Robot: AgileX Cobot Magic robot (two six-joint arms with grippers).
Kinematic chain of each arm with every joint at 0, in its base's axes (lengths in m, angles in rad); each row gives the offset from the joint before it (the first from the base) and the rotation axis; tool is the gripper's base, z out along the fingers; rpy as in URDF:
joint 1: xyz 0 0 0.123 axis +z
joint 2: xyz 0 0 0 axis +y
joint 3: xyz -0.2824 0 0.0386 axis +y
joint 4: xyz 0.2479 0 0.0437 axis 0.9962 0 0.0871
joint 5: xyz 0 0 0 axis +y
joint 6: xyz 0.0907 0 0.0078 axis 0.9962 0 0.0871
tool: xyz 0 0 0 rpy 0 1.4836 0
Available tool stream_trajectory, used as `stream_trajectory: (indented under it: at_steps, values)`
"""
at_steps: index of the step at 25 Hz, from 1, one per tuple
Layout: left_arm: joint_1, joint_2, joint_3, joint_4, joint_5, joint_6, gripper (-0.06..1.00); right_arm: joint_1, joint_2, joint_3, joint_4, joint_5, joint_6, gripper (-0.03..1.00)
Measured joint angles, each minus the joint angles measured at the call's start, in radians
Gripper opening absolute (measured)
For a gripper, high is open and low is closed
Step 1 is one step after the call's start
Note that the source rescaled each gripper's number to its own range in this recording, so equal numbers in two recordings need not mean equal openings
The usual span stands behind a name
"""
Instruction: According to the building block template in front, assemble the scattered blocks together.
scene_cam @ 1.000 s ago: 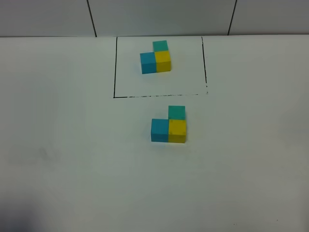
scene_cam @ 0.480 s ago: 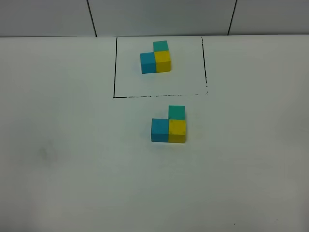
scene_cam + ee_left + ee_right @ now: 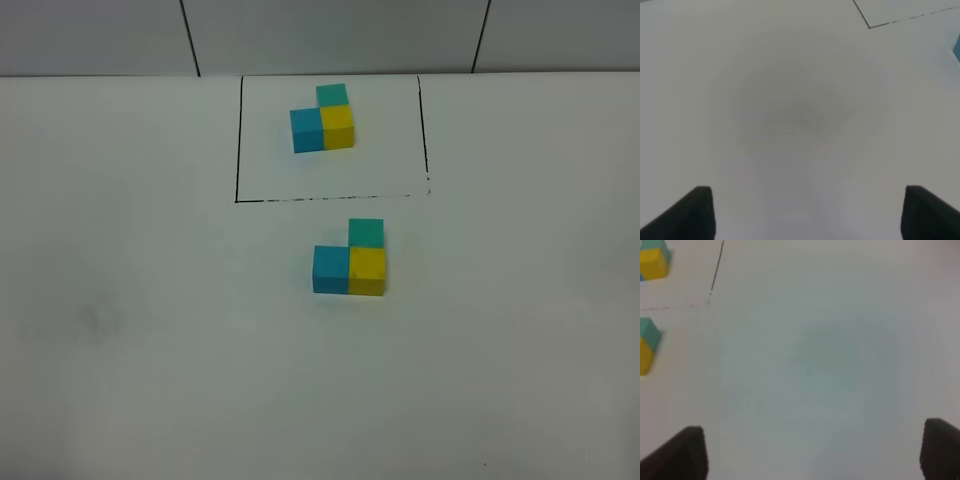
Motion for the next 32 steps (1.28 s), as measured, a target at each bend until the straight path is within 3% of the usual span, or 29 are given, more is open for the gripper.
stream_trajectory:
  at_steps: [9,32]
  values:
    - [0.0,0.0,0.0,0.007,0.0,-0.045,0.76,0.0,0.0,0.0,0.0,0.0,0.0,0.73]
    - [0.0,0.0,0.0,0.007,-0.002,-0.046,0.76,0.0,0.0,0.0,0.0,0.0,0.0,0.73]
